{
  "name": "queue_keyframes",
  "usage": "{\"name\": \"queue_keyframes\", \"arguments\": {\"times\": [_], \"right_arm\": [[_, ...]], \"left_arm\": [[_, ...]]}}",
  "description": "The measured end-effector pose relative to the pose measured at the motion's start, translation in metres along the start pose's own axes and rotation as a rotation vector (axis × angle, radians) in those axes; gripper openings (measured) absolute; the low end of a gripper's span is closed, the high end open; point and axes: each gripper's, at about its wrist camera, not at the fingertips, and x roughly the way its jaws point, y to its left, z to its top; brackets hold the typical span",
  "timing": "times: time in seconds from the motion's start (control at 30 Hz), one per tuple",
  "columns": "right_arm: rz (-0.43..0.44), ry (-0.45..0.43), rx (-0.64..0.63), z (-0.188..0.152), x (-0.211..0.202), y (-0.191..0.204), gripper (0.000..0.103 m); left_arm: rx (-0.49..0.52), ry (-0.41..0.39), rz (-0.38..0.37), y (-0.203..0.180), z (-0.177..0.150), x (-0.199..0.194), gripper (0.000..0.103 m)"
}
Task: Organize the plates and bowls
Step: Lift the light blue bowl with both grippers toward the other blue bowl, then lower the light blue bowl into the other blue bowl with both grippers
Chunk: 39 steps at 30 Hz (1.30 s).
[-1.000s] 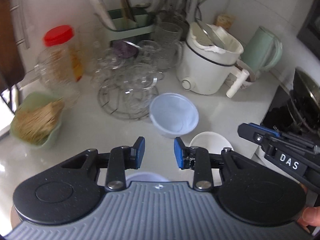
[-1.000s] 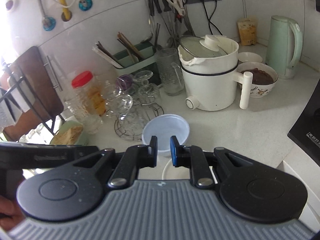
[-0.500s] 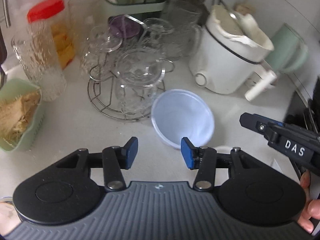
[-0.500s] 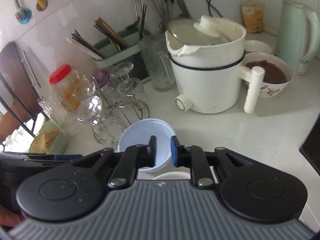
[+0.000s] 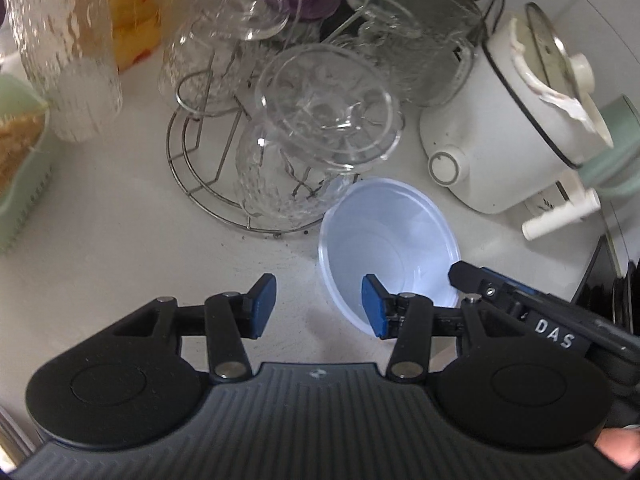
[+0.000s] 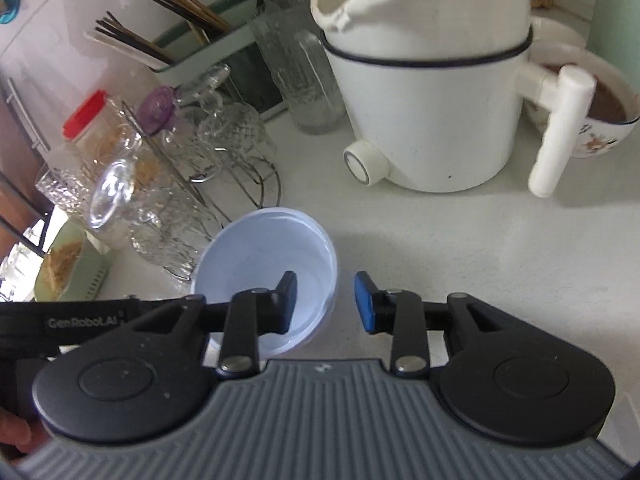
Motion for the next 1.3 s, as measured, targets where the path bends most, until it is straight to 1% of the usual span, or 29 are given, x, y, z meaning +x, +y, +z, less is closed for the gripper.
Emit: {"name": "queue_keyframes", "arguments": {"times": [0.13,0.2,0.23,0.27,0.3,0.37,0.4,0.53,0.6,0.7,0.93,1.13,1.2,1.3], "right_arm": [[0.014,0.017,0.018,0.001,0.016,-0.008,0.035],[0.015,0.026,0.023,0.001,0.022,-0.010,0.035],[0.024,0.025,0.025,0.001,0.025,-0.012,0.034],[0.034,0.026,0.024,0.000,0.027,-0.013,0.030],[0.038,0.030,0.025,0.000,0.029,-0.013,0.024],[0.056,0.030,0.030,0.001,0.032,-0.013,0.022],[0.061,0.028,0.028,0.000,0.032,-0.012,0.017],[0.054,0.009,0.022,0.002,0.029,-0.009,0.016],[0.050,-0.002,0.027,0.003,0.019,-0.008,0.016],[0.042,-0.037,0.024,0.006,0.000,-0.003,0.016],[0.019,-0.096,0.056,0.003,-0.041,0.005,0.016],[0.013,-0.116,0.120,-0.004,-0.073,0.013,0.016],[0.018,-0.123,0.137,-0.007,-0.081,0.016,0.016],[0.020,-0.140,0.152,-0.013,-0.090,0.020,0.016]], "left_arm": [[-0.033,0.011,-0.013,0.002,0.003,0.011,0.052],[-0.022,0.010,-0.017,-0.001,0.003,0.015,0.046],[-0.016,0.005,-0.007,-0.002,0.004,0.017,0.039],[-0.009,-0.008,0.016,-0.005,0.003,0.017,0.033],[0.006,-0.018,0.024,-0.008,0.003,0.018,0.031],[0.019,-0.027,0.006,-0.011,0.003,0.019,0.028],[0.019,-0.022,-0.015,-0.011,0.004,0.020,0.028],[0.040,-0.022,-0.024,-0.016,0.004,0.016,0.028],[0.030,-0.020,-0.044,-0.018,0.005,0.010,0.028],[0.036,-0.027,-0.072,-0.020,0.006,-0.008,0.028],[0.096,-0.055,-0.113,-0.033,0.006,-0.048,0.028],[0.124,-0.068,-0.146,-0.040,0.005,-0.086,0.028],[0.133,-0.070,-0.145,-0.042,0.004,-0.097,0.028],[0.150,-0.098,-0.149,-0.045,0.000,-0.115,0.028]]}}
